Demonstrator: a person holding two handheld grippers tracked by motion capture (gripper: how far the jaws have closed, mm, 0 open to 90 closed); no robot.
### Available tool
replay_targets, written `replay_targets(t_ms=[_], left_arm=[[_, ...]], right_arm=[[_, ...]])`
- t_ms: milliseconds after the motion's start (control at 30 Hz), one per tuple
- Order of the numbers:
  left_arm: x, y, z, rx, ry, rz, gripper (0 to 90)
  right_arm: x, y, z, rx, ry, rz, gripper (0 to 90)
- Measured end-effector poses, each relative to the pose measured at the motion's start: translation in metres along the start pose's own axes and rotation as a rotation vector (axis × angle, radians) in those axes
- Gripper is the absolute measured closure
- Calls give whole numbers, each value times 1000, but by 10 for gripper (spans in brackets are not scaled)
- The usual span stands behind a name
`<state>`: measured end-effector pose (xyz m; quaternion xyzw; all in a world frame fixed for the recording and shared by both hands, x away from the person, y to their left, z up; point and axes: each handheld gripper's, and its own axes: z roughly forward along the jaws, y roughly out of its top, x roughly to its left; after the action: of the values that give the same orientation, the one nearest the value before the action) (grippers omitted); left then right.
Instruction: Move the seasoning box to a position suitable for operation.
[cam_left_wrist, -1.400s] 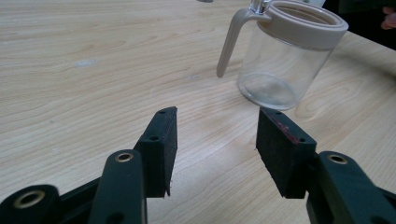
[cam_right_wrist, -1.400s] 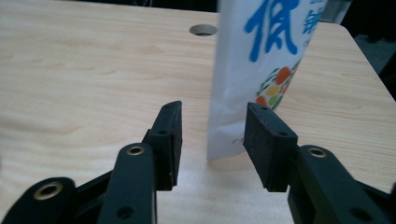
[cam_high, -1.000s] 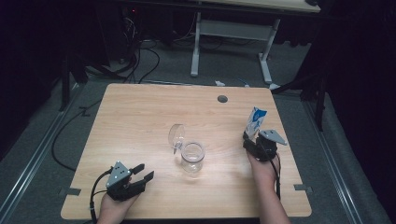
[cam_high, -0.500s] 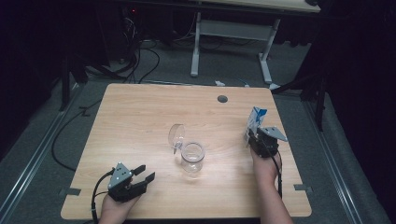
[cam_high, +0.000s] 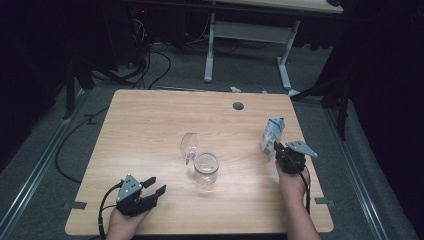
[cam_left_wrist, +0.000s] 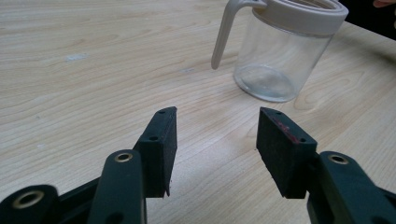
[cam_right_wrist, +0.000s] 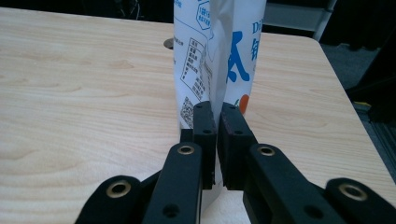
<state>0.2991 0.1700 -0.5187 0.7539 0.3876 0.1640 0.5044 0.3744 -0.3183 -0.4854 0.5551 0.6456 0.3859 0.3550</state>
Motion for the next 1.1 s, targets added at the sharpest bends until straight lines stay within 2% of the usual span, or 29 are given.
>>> replay_targets(t_ms=[133,167,200,267,300,433,600,633,733,767,833,933,1033,1067,1100], left_arm=[[0,0,0,-2,2,0,483],[0,0,1,-1,2,-1,482],[0,0,1,-1,2,-1,482],[0,0,1,0,2,-2,481],[0,0,2,0,2,-2,480],[1,-1,2,4,1,-1,479],[2,-1,2,2,4,-4,477],[2,-1,2,3,4,-4,475],[1,-1,2,5,4,-3,473],[2,-1,2,6,5,-3,473],[2,-2,2,3,5,-4,473],[2,-1,2,1,6,-4,473],[2,-1,1,0,3,-5,472],[2,-1,1,0,3,-5,472],[2,-1,1,0,4,-4,472]], right_arm=[[-5,-5,-7,-9,14,6,846],[-8,-6,-9,-15,20,22,783],[-8,-6,-9,-15,20,22,783],[-10,-6,-8,-19,28,51,694],[-11,-7,-6,-17,28,57,622],[-11,-9,0,-11,41,67,566],[-9,-8,1,-46,32,56,606],[-8,-8,3,-47,44,57,614],[-7,-9,4,-52,37,48,643],[-5,-9,3,-72,20,30,666],[-3,-8,1,-95,18,19,701],[-3,-7,1,-89,18,20,737],[-6,-9,2,-87,32,46,763],[-6,-9,2,-87,32,46,763],[-5,-9,2,-89,32,26,801]])
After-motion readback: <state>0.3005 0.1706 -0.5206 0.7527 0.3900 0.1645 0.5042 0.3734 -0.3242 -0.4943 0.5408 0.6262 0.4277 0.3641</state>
